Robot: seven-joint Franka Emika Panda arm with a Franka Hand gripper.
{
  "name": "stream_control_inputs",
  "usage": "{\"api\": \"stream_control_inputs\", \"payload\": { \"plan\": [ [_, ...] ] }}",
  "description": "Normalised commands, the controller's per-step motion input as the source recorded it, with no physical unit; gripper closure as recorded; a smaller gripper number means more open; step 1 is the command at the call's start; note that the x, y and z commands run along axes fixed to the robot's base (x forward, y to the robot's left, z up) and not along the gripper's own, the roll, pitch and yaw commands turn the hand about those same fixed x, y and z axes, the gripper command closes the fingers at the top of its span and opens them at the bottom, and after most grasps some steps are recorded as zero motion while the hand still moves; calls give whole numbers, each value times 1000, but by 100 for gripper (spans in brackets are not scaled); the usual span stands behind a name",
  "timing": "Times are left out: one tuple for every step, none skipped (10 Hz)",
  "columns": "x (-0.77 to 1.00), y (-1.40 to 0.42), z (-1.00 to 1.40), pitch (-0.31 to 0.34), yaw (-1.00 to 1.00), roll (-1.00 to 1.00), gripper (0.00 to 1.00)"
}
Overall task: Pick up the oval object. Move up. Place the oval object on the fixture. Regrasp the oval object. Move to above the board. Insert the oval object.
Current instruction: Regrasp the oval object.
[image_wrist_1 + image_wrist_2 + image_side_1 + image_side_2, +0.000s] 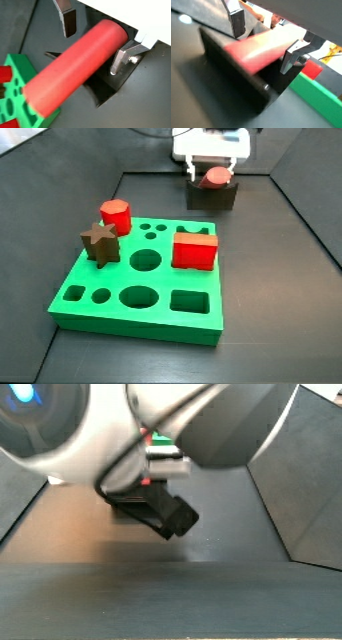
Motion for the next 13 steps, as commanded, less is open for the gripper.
{"api": "stream_control_inputs", "payload": {
  "plan": [
    [-22,-6,1000,80,-54,52,0],
    [-30,-4,1000,68,-58,59,0],
    [-32,-4,955,60,-59,58,0],
    [-34,-1,718,40,-57,56,0],
    [-35,-3,477,26,-53,59,0],
    [-34,-4,296,19,-46,61,0],
    [-1000,0,0,3,-21,-21,0],
    [-1000,-1,-47,-23,-18,-43,0],
    [-1000,0,-11,-57,-34,-11,0],
    [-1000,-7,1,-63,-28,18,0],
    [-1000,-6,-2,-65,-24,39,0],
    [-1000,-13,6,-70,-12,77,0],
    [-1000,-16,14,-76,-7,102,0]
  ]
}}
